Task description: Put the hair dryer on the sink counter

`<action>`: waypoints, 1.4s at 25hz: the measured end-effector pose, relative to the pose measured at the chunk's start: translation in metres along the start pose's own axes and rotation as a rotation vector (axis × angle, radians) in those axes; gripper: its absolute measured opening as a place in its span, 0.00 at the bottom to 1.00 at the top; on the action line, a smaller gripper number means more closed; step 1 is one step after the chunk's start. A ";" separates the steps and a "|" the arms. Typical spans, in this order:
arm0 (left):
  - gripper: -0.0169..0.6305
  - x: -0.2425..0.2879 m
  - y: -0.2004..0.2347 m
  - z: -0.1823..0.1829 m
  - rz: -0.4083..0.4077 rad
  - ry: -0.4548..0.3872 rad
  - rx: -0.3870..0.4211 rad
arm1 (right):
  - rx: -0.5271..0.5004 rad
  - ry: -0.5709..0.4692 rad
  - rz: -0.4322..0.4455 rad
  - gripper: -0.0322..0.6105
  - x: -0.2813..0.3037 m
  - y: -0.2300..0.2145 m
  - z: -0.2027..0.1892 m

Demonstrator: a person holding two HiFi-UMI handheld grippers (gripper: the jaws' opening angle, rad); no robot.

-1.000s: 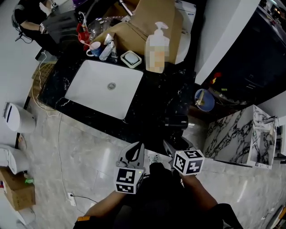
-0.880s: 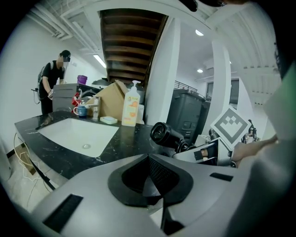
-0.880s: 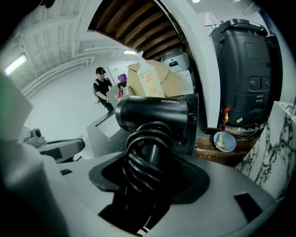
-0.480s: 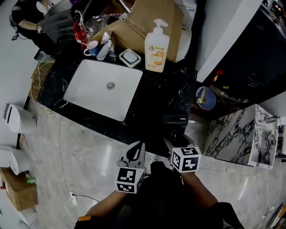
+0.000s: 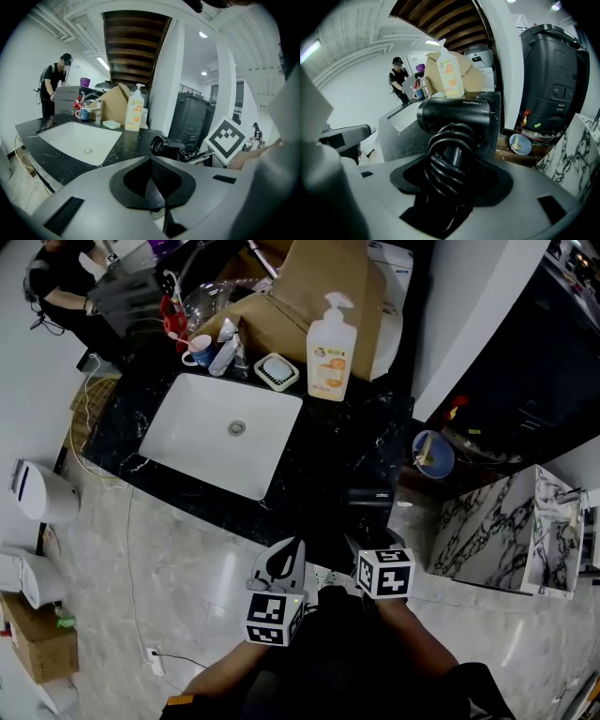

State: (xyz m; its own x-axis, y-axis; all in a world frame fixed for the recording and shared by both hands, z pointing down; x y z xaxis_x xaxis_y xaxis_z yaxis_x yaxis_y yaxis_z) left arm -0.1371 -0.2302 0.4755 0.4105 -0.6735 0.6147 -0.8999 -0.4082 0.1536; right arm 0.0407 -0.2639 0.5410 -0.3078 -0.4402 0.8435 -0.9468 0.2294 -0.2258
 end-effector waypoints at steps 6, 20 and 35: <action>0.04 -0.010 0.002 0.001 0.012 -0.021 -0.006 | -0.058 0.019 -0.063 0.49 0.003 0.003 -0.001; 0.04 -0.054 -0.005 -0.011 0.013 -0.084 0.002 | -0.081 -0.048 -0.071 0.52 -0.025 0.006 -0.010; 0.04 -0.134 -0.038 -0.060 0.009 -0.139 0.026 | -0.103 -0.274 -0.018 0.44 -0.133 0.065 -0.082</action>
State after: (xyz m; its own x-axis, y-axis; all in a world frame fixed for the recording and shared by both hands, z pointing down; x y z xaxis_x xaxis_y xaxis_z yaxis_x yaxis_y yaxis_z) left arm -0.1668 -0.0877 0.4339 0.4209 -0.7554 0.5023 -0.9000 -0.4167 0.1274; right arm 0.0280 -0.1196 0.4539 -0.3187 -0.6595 0.6808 -0.9419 0.3004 -0.1500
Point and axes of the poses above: the fingertips, and each gripper's own axes: x forward along the fingers, y to its left, z out of its top, the point moved 6 cm from there along -x, backward along the fingers, and after that the axes turned 10 degrees about y, right-handed, at the moved point
